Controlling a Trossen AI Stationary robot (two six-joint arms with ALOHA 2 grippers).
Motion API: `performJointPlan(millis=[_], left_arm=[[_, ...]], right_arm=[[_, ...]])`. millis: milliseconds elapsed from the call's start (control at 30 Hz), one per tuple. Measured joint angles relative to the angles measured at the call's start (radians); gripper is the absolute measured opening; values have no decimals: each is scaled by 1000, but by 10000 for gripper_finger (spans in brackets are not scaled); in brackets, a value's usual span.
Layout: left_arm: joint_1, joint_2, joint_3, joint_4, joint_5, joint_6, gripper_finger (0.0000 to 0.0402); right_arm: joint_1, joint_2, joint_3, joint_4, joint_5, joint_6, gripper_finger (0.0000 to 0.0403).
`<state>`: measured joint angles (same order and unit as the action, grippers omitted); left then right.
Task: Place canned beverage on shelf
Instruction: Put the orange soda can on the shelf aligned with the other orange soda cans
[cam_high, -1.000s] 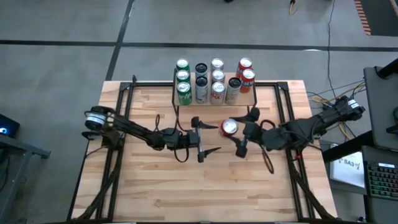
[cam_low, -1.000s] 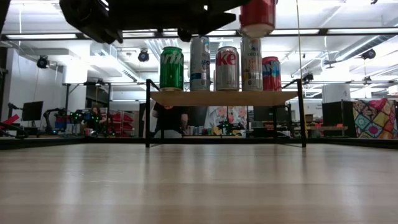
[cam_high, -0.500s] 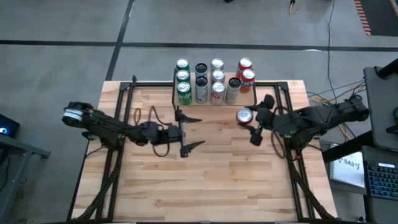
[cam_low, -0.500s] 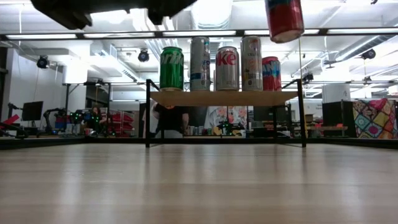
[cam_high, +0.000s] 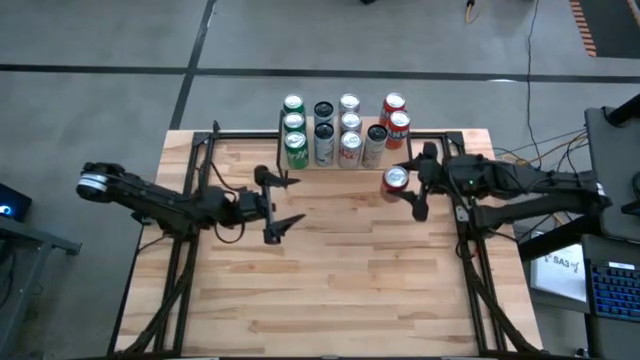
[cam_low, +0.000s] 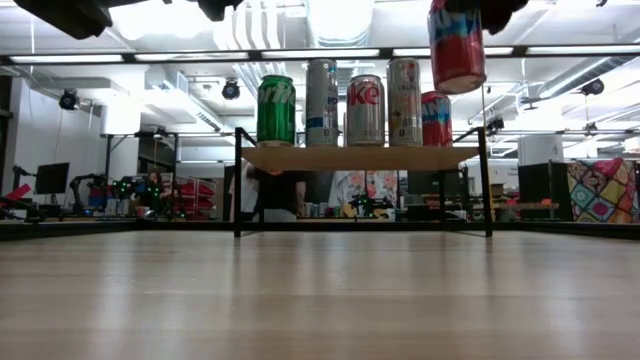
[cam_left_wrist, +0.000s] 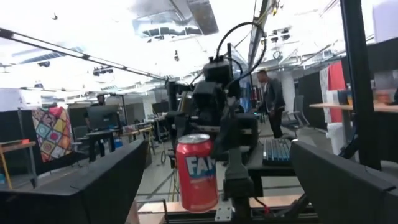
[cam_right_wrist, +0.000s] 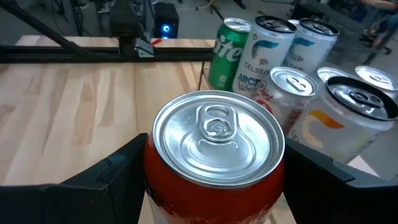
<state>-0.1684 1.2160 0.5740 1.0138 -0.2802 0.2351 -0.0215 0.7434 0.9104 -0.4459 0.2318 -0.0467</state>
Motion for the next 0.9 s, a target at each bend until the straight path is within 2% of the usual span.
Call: performJointPlan(millis=[267, 600, 900], left_arm=[[0, -25, -15, -1, -6, 10, 381], [0, -54, -15, -27, -141, 36, 381], [0, -134, -15, -98, -141, 49, 381]], right_arm=[[-168, -26, -63, 62, -189, -71, 282], [-303, -37, -96, 71, -183, -84, 282], [-361, -50, -154, 132, -178, -102, 282]])
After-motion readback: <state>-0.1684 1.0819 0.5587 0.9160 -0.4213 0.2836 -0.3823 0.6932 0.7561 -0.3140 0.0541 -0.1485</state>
